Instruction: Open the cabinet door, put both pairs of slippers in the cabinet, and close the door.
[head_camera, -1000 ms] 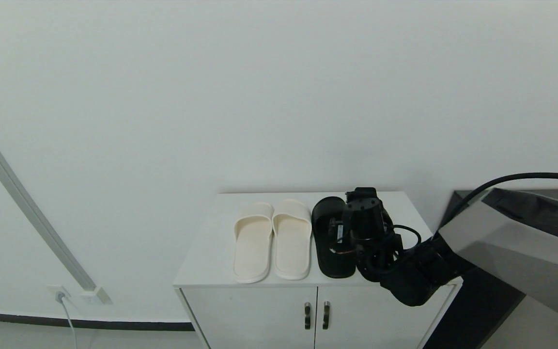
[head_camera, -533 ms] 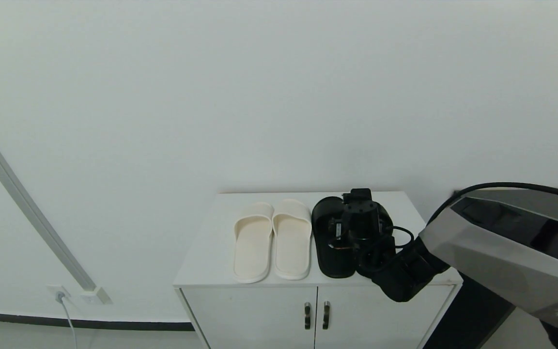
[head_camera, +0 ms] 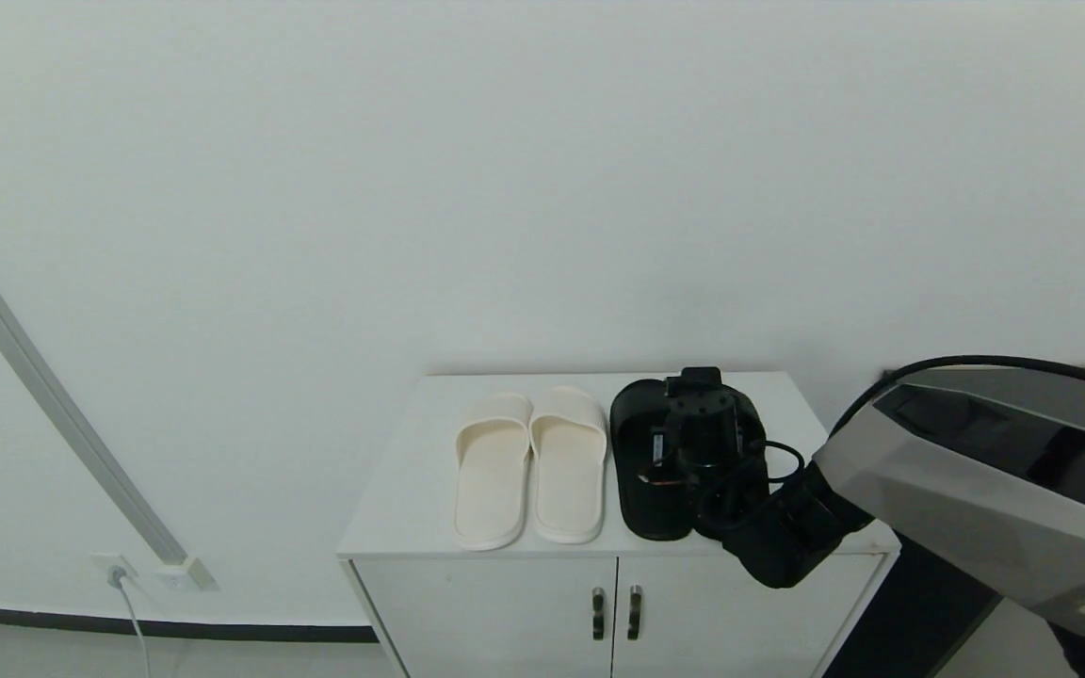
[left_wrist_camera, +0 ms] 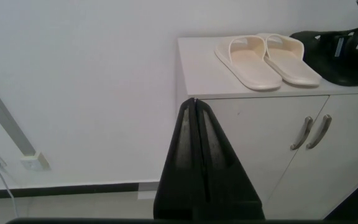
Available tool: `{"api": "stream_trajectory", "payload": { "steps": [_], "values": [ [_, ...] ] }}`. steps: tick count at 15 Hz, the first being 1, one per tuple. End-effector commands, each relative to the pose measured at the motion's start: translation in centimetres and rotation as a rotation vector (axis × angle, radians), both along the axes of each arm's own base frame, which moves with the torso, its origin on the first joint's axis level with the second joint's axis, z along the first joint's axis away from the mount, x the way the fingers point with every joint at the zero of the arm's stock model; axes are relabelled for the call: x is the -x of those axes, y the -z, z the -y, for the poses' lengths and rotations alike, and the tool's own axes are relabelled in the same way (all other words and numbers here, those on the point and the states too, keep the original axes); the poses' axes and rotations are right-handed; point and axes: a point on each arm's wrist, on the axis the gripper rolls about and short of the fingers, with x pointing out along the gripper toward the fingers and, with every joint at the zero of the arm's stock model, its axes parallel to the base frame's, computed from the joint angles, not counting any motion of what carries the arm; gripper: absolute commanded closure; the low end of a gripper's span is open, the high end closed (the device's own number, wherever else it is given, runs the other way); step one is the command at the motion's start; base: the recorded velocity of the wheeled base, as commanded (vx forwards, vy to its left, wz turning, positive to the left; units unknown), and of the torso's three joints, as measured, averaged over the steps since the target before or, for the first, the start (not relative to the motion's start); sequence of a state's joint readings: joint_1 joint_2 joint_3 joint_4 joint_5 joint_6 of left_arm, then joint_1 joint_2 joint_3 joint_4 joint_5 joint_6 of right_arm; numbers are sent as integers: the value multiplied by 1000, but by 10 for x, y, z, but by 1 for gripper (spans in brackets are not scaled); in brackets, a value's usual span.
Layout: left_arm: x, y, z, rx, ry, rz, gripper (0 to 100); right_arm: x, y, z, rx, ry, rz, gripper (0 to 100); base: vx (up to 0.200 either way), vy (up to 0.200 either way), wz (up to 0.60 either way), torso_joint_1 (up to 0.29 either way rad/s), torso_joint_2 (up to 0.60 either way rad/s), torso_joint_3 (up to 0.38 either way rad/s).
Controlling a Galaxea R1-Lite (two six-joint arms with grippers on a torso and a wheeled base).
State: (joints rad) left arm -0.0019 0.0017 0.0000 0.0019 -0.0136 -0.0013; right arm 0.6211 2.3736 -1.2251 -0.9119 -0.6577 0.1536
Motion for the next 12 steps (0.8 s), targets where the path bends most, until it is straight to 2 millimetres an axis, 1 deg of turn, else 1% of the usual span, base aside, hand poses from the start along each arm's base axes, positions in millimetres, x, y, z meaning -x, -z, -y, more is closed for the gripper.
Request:
{"api": "stream_trajectory", "payload": {
  "steps": [1,2,3,5,7,9,12],
  "values": [
    [0,0,0,0,0,1,100,18,-41,12,-7,-26,49,100,0,0,0,0,0,0],
    [0,0,0,0,0,1,100,31,-54,17,5,-64,64,100,0,0,0,0,0,0],
    [0,0,0,0,0,1,100,39,-58,20,12,-87,65,100,0,0,0,0,0,0],
    [0,0,0,0,0,-1,100,91,-79,32,15,-271,48,100,0,0,0,0,0,0],
    [0,0,0,0,0,1,100,125,-91,43,-5,-426,39,100,0,0,0,0,0,0],
    [0,0,0,0,0,1,100,149,-97,54,-20,-548,29,100,0,0,0,0,0,0],
    [0,0,0,0,0,1,100,175,-99,66,-30,-675,5,100,0,0,0,0,0,0]
  ]
}}
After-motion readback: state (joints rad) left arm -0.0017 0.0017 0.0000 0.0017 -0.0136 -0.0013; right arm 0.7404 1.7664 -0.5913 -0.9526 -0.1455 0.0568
